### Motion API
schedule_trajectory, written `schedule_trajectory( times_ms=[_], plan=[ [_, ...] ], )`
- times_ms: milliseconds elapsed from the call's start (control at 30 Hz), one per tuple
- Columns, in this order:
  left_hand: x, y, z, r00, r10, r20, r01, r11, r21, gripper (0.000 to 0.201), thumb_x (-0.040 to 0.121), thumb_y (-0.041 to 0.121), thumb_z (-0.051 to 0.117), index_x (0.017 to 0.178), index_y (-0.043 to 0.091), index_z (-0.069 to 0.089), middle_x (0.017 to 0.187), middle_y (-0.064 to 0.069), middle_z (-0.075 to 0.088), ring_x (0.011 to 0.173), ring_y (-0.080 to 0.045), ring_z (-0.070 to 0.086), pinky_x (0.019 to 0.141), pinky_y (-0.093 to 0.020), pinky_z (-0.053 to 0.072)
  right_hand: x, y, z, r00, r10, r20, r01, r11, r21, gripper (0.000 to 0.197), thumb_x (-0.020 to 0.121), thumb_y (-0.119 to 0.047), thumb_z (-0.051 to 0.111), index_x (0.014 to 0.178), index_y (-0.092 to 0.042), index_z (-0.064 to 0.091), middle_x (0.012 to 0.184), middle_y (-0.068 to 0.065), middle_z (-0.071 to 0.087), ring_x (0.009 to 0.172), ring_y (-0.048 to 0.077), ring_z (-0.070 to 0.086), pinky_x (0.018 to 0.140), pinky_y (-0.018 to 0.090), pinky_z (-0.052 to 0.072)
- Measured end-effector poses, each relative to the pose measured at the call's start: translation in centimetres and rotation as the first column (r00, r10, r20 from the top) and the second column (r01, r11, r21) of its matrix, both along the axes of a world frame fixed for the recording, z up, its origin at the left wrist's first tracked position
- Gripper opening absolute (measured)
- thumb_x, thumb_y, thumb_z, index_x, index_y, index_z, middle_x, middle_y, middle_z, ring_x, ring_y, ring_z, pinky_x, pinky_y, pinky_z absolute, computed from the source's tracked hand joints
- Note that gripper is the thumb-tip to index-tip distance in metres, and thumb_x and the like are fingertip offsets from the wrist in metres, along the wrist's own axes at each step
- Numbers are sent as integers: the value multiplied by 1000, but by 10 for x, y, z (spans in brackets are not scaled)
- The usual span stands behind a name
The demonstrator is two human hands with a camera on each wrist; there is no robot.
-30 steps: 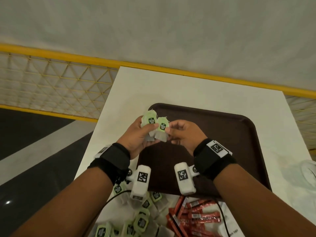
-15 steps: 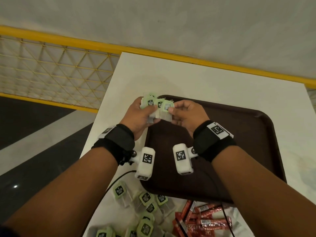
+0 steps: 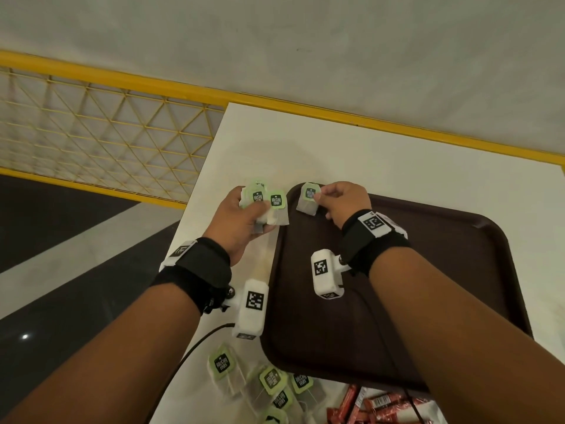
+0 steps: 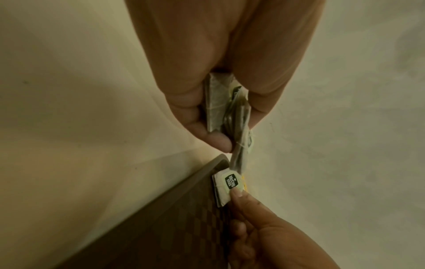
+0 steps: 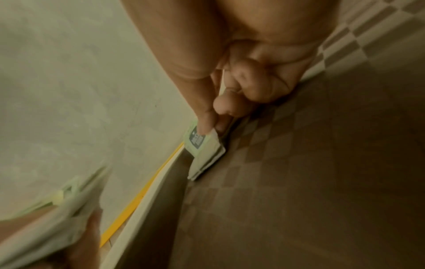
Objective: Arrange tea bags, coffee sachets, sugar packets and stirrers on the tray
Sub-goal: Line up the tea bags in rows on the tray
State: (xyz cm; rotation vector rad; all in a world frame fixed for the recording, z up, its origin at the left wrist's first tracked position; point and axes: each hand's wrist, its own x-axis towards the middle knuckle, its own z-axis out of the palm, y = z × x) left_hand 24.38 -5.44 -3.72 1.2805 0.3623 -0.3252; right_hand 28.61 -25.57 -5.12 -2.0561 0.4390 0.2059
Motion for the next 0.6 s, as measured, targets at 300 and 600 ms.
schedule_trajectory(
  times_ms=[300, 600],
  plan=[
    [0, 0, -5, 999, -37, -6, 37, 999, -13, 32, 95, 6, 59, 125, 9, 51, 118, -10, 67, 101, -24, 70, 75, -32, 60, 7, 1, -4, 1000, 10, 23, -6, 985, -173, 23, 80, -37, 76, 77, -26, 55, 83, 1, 67, 75, 24, 67, 77, 41, 57],
    [4, -6, -3, 994, -104, 12, 104, 995, -8, 33, 95, 12, 62, 126, 9, 51, 117, -9, 67, 92, -18, 69, 68, -26, 56, -33, 18, 25, 963, 256, -79, -230, 942, 246, 13, 90, -21, 69, 99, -11, 68, 90, 5, 71, 64, 11, 58, 54, 21, 48]
  ],
)
